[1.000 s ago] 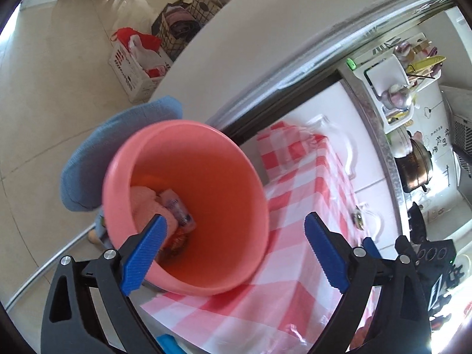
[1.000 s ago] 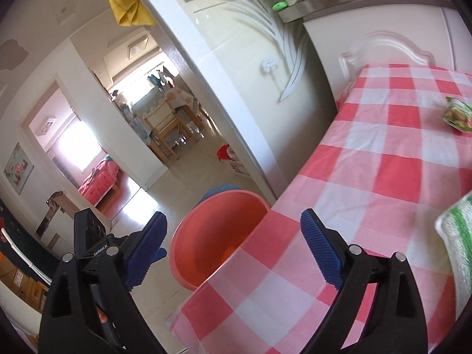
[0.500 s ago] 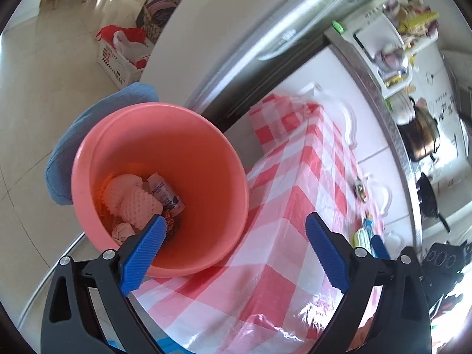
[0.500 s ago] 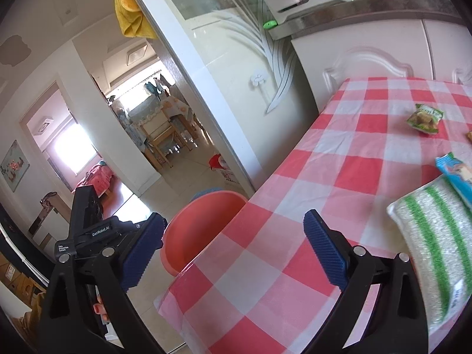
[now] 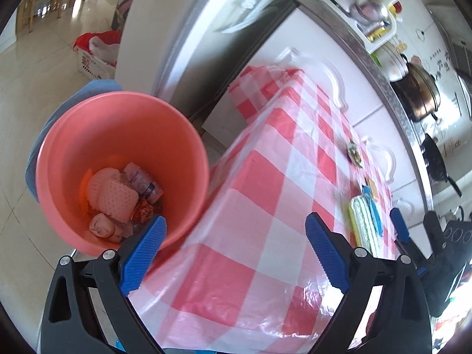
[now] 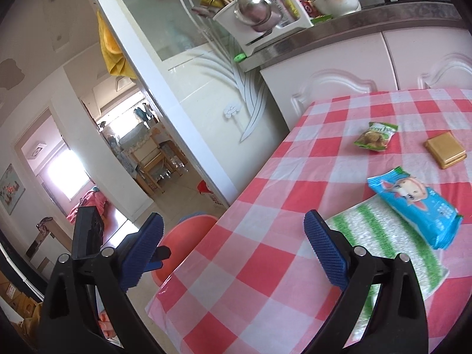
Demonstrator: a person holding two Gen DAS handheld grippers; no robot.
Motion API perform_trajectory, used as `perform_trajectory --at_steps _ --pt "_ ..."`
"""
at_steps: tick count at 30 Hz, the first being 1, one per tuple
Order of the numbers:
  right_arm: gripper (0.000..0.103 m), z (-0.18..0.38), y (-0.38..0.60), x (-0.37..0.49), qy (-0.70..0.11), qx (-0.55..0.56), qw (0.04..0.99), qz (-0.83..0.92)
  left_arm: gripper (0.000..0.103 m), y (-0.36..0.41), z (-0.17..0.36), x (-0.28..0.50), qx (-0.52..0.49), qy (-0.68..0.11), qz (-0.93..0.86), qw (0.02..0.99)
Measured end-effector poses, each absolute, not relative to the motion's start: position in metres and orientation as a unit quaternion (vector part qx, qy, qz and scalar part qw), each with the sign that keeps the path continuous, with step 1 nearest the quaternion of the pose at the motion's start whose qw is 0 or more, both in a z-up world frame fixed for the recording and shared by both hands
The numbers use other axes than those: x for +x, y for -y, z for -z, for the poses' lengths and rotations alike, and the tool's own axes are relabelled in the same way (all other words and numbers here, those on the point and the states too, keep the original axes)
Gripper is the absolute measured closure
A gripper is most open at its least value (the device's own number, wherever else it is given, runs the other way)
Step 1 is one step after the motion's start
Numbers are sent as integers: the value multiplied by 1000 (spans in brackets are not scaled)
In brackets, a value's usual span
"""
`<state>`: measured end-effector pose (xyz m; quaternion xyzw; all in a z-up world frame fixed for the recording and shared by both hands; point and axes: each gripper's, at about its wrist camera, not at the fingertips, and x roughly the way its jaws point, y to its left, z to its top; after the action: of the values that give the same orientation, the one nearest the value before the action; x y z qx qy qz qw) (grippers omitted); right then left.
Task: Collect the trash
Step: 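Move both grippers back toward the remaining trash on the table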
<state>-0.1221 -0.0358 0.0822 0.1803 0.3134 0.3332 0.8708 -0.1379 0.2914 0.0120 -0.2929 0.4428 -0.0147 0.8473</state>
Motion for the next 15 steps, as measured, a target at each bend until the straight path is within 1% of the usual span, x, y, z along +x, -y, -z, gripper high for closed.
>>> perform_trajectory --at_steps 15 --pt "7 -83 94 -112 -301 210 880 -302 9 -222 -26 -127 -221 -459 55 859"
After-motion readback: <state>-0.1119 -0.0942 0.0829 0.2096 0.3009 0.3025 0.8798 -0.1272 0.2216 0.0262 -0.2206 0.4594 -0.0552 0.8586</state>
